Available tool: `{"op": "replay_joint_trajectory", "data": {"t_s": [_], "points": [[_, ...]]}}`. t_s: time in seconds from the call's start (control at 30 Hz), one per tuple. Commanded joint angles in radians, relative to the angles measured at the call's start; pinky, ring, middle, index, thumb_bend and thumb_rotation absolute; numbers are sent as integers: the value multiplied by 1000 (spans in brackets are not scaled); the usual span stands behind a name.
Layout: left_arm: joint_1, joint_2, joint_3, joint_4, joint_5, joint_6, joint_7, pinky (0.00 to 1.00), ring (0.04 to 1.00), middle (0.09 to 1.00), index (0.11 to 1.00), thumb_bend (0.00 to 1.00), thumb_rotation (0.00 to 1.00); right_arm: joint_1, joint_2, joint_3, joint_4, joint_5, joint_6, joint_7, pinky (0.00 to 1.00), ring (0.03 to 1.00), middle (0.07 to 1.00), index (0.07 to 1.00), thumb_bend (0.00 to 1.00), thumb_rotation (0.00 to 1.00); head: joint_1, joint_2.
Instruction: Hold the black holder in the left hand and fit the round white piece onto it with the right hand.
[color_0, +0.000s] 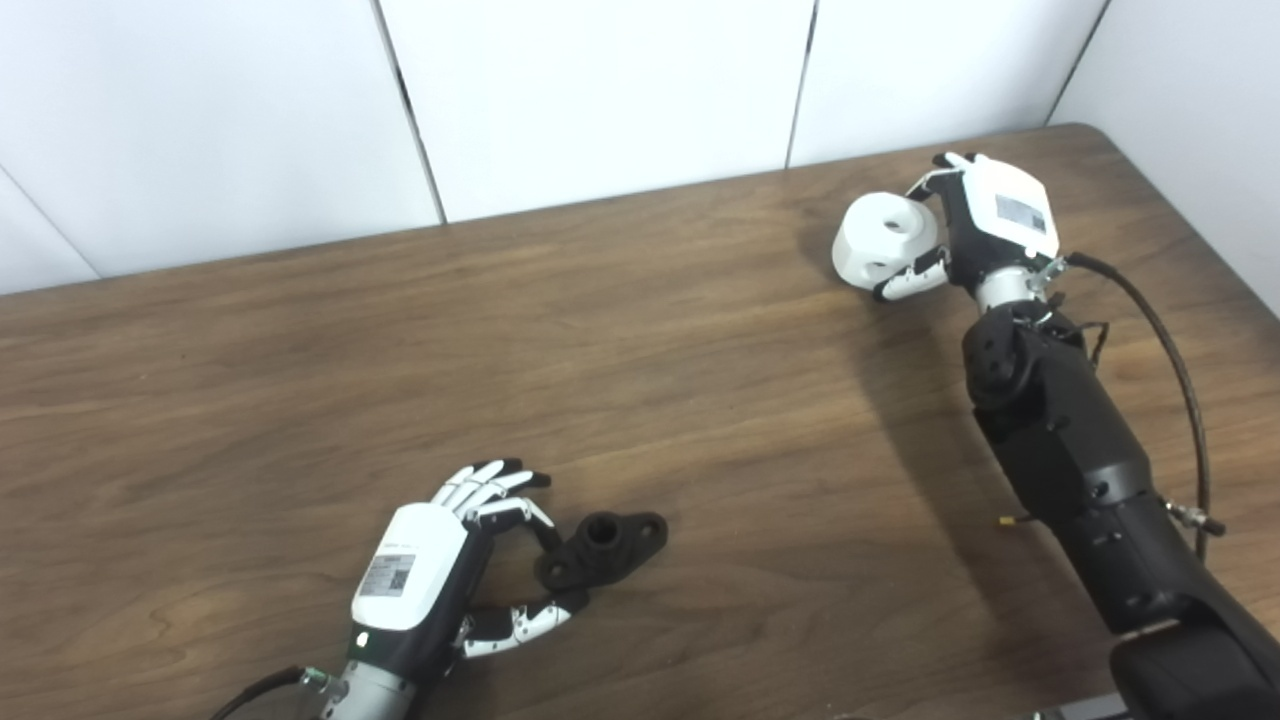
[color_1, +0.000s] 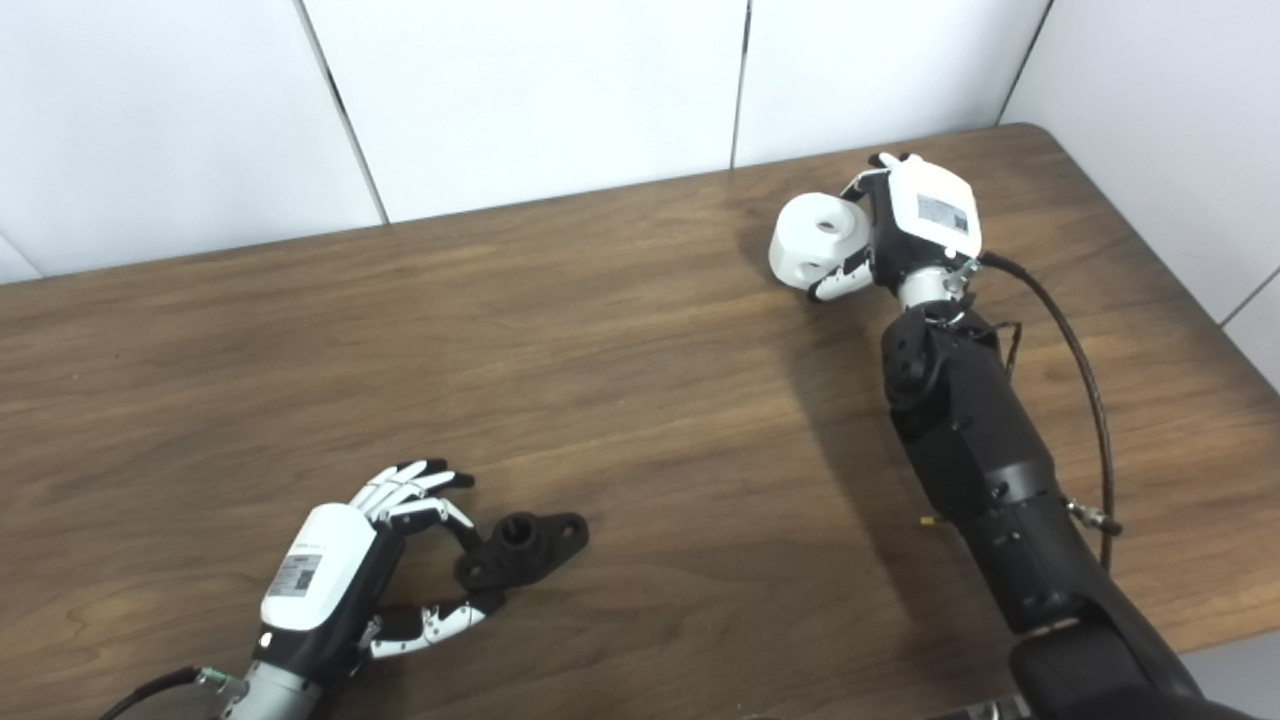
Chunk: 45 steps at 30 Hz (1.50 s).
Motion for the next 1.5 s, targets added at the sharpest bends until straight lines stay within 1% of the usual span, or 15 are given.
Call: {"op": "replay_joint_trajectory", "data": {"t_s": [0.0, 0.07, 0.13, 0.3, 0.4, 0.6, 0.67, 0.73, 0.93, 1.13, 1.3, 1.47], "points": [[41, 4, -43, 29, 43, 10, -91, 888, 887, 811, 487, 519, 44, -19, -35, 4, -70, 0, -18, 2, 823, 942, 885, 487, 521, 139, 5, 0], [40, 2, -45, 32, 47, 8, -88, 886, 885, 811, 487, 519, 45, -11, -43, 12, -107, 0, -17, 28, 821, 935, 881, 487, 521, 139, 10, -1], [40, -2, -46, 33, 52, 11, -89, 886, 885, 810, 487, 519, 45, -3, -51, 21, -164, -4, 0, 73, 833, 934, 883, 487, 521, 140, 17, -1], [38, -8, -53, 32, 73, 18, -94, 890, 887, 810, 487, 519, 46, 9, -72, 49, -323, -40, 45, 226, 915, 953, 874, 486, 521, 146, 29, -1], [35, -11, -57, 32, 86, 22, -95, 888, 884, 807, 487, 519, 46, 12, -67, 54, -421, -77, 52, 323, 932, 954, 869, 486, 521, 147, 41, -1], [32, -19, -65, 30, 99, 39, -106, 885, 881, 810, 487, 519, 46, 19, -29, 41, -582, -140, 52, 509, 939, 954, 863, 485, 523, 146, 74, 2], [31, -24, -66, 31, 97, 40, -103, 881, 877, 808, 487, 519, 46, 18, -19, 43, -625, -165, 52, 568, 916, 955, 855, 485, 523, 147, 84, 4], [30, -30, -69, 32, 103, 46, -104, 880, 877, 808, 487, 519, 46, 19, -4, 52, -688, -192, 52, 646, 912, 951, 852, 485, 524, 147, 104, 8], [23, -46, -81, 30, 118, 73, -122, 894, 885, 816, 488, 519, 46, 28, 45, 78, -822, -269, 40, 810, 892, 933, 840, 484, 525, 146, 152, 20], [19, -63, -94, 35, 134, 90, -127, 907, 891, 822, 488, 519, 46, 56, 109, 92, -903, -296, 6, 892, 892, 932, 838, 484, 525, 147, 197, 32], [12, -73, -105, 41, 139, 105, -138, 918, 899, 830, 489, 519, 46, 78, 160, 92, -943, -306, -28, 935, 881, 930, 844, 483, 524, 146, 214, 34], [1, -77, -117, 41, 143, 124, -152, 932, 910, 839, 489, 519, 47, 93, 206, 81, -973, -297, -34, 968, 894, 934, 846, 483, 524, 146, 224, 37]]}}
